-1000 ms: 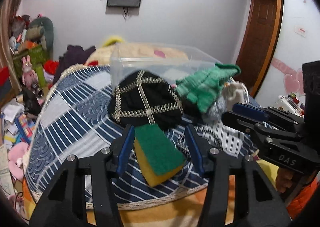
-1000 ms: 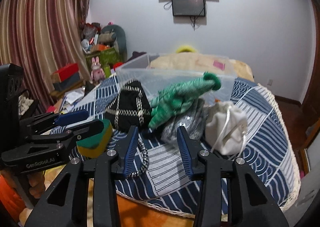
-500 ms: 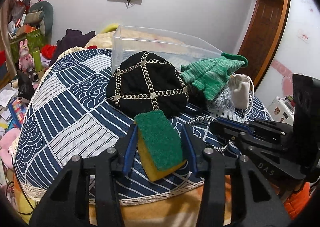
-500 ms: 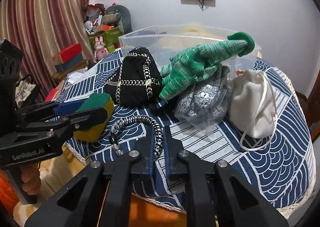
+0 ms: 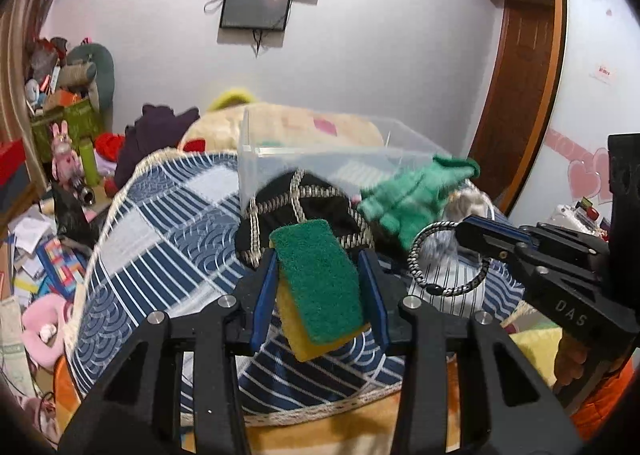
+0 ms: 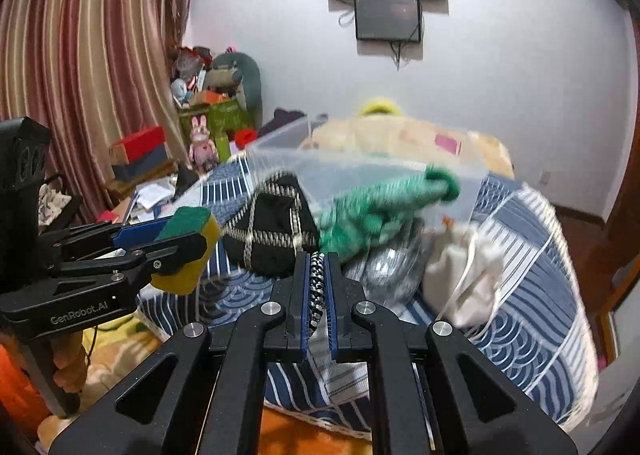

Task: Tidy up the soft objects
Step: 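Carry the sponge into the clear box with the left tool while the right tool drops the bracelet in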

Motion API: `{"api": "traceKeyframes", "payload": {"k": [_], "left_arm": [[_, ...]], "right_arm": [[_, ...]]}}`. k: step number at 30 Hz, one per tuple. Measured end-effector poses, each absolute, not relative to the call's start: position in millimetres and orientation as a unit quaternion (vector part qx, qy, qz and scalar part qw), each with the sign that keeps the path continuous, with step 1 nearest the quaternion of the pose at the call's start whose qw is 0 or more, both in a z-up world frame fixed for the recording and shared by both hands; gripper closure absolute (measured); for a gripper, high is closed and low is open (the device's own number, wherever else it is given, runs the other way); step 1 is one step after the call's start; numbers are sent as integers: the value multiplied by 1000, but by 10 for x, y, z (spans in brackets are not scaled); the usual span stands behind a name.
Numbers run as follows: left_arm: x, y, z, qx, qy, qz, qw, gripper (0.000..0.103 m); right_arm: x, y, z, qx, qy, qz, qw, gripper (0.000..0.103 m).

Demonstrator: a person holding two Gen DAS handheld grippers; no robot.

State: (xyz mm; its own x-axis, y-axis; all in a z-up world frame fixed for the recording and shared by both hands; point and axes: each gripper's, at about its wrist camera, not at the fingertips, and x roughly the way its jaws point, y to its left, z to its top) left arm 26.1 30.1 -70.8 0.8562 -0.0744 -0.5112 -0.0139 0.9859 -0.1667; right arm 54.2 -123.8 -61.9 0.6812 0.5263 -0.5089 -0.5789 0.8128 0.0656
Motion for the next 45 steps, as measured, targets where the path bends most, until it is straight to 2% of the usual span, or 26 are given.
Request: {"api": "traceKeyframes", "payload": {"k": [12,25,35,45], "left_arm": [[397,408,-283,-67,218,-18,974,62],[977,559,25,-59,208,-35,976,62],[1676,699,-129,-68,260,-41,962,62],[2126,715,-328,-53,309,-49,948,62]], "right_arm": [[629,-1210,-128,-62,194,282,938,97],[1104,-1186,118,-64,180,258,947,97],[1552,-1076,49,-85,208,264,938,97],[2039,-980,-228,-122,290,263,912,97]]}}
